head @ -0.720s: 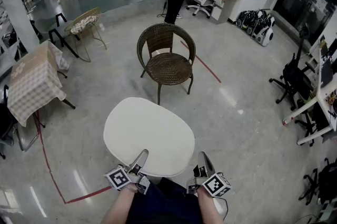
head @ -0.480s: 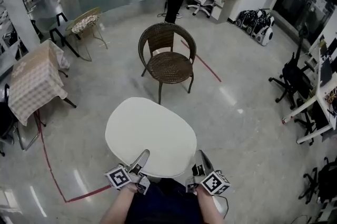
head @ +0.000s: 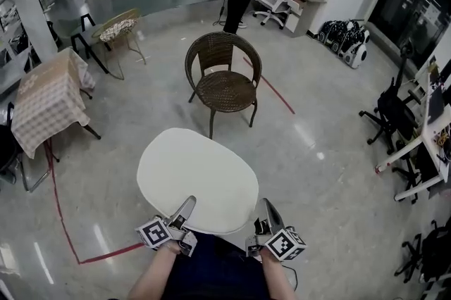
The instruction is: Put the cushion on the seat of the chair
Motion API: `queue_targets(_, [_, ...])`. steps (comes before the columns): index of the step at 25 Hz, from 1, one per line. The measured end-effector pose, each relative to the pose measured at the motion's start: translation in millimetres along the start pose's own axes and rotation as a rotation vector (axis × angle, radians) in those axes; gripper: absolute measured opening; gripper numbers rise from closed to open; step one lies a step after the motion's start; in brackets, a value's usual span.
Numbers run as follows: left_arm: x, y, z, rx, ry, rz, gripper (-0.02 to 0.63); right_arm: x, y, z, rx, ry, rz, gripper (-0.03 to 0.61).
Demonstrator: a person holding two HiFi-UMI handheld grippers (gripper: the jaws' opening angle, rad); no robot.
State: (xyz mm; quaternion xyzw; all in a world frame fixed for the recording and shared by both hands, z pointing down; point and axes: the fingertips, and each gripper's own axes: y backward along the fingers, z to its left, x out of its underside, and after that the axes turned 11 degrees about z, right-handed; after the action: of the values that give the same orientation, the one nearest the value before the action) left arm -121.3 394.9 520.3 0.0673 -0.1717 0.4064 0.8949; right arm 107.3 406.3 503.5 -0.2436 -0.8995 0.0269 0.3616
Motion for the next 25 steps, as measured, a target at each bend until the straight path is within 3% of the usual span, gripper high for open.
queue_targets(5, [1.1, 1.3, -6.8, -0.012, -0.009, -0.028, 0.077, -0.1, 4.5, 10.2, -0.05, 0.055, 0.019, -0.011])
queue_targets(16, [2.9, -1.6, 0.7, -0.045, 0.008, -0.051, 0.077, -9.1, -6.9, -2.5, -0.064, 0.013, 0.027, -0.011])
queue_targets(25, [-16.8, -40.7, 11.6, -0.041, 0.024, -0.022, 0.075, -17.2, -50.5, -17.9, -0.062, -0.04, 0.08, -0.011])
